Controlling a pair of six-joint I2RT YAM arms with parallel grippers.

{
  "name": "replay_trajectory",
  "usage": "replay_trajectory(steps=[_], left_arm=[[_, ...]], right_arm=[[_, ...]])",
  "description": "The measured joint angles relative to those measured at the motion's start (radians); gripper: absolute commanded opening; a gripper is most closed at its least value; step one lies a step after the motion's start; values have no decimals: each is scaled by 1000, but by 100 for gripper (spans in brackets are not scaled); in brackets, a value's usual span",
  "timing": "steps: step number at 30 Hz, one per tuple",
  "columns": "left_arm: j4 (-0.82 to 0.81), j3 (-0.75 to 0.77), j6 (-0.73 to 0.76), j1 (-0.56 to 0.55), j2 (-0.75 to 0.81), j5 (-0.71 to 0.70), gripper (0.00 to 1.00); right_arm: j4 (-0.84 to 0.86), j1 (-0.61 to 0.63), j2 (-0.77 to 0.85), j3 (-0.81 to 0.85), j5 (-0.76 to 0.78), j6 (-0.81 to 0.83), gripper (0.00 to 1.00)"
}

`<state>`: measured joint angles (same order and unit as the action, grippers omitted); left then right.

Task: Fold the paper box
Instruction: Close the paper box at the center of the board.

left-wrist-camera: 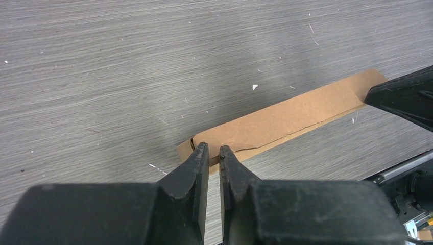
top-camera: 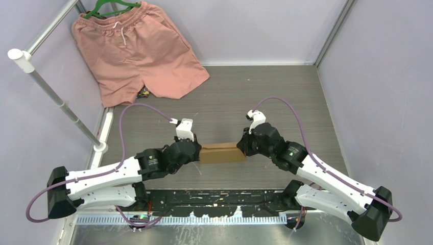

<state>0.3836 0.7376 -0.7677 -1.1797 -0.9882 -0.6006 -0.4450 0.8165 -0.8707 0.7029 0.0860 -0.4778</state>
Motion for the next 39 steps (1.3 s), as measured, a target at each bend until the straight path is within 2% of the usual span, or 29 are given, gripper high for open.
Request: replay_trajectory(steps=[30,39], left_arm=[[-60,-71,-95,-20,-4,-25,12],[-63,-73,-111,-23,8,-28,12]], right_arm=[[-6,0,4,-15,3,-24,5],[-219,0,13,106,79,-21,5]])
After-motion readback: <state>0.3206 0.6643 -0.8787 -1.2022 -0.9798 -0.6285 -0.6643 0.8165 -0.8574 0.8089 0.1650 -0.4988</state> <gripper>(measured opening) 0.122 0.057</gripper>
